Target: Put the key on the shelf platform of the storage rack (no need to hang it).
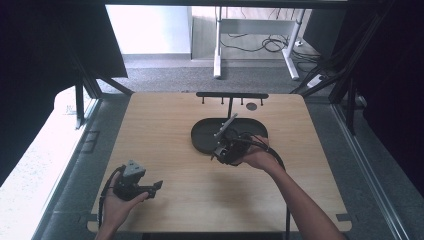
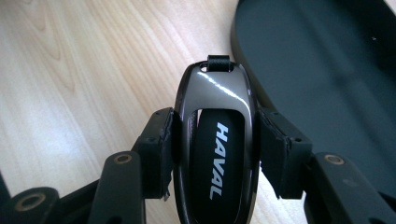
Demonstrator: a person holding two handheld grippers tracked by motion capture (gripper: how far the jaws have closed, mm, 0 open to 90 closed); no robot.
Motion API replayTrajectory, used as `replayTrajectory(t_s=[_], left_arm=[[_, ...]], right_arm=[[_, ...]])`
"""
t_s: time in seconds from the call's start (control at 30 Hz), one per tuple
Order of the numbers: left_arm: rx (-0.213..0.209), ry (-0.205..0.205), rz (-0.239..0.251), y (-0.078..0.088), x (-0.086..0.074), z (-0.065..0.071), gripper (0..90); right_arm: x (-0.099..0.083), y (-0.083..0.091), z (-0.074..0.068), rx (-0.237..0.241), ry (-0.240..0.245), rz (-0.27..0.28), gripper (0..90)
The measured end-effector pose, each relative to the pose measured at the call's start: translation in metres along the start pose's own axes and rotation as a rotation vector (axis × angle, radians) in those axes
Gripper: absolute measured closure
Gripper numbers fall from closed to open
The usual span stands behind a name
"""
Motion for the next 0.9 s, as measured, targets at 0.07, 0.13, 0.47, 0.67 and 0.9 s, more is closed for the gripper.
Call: replayTrajectory(t_s=[0.07, 0.13, 0.47, 0.67, 0.9], left_arm=[[0.000, -0.001, -0.001, 0.000, 0.000, 0.000, 23.4], [0.000, 0.002, 0.001, 0.000, 0.000, 0.000, 23.4], [0.000, 0.003, -0.002, 0.000, -0.001, -0.002, 23.4], [-0.005, 0.000, -0.006, -0.001, -0.001, -0.001, 23.5], [-0.009, 0.007, -0.007, -0.001, -0.002, -0.003, 23.5]], right_arm=[[0.001, 0.001, 0.005, -0.005, -0.014, 0.009, 49.9], [0.002, 0.000, 0.009, -0.007, -0.019, 0.014, 49.9], [0.006, -0.005, 0.030, -0.024, -0.038, 0.012, 49.9], [0.012, -0.014, 0.040, -0.032, -0.036, 0.013, 49.9], [0.015, -0.028, 0.051, -0.036, -0.052, 0.008, 49.9]])
Point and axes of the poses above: each handheld gripper's, and its own axes: y roughly backward along the jaws, x roughly out of its top, z roughly to its right, the point moved 6 cm from there along -y, roughly forward along the jaws, and after that the axes turned 2 degrees about x, right-handed, at the moved point
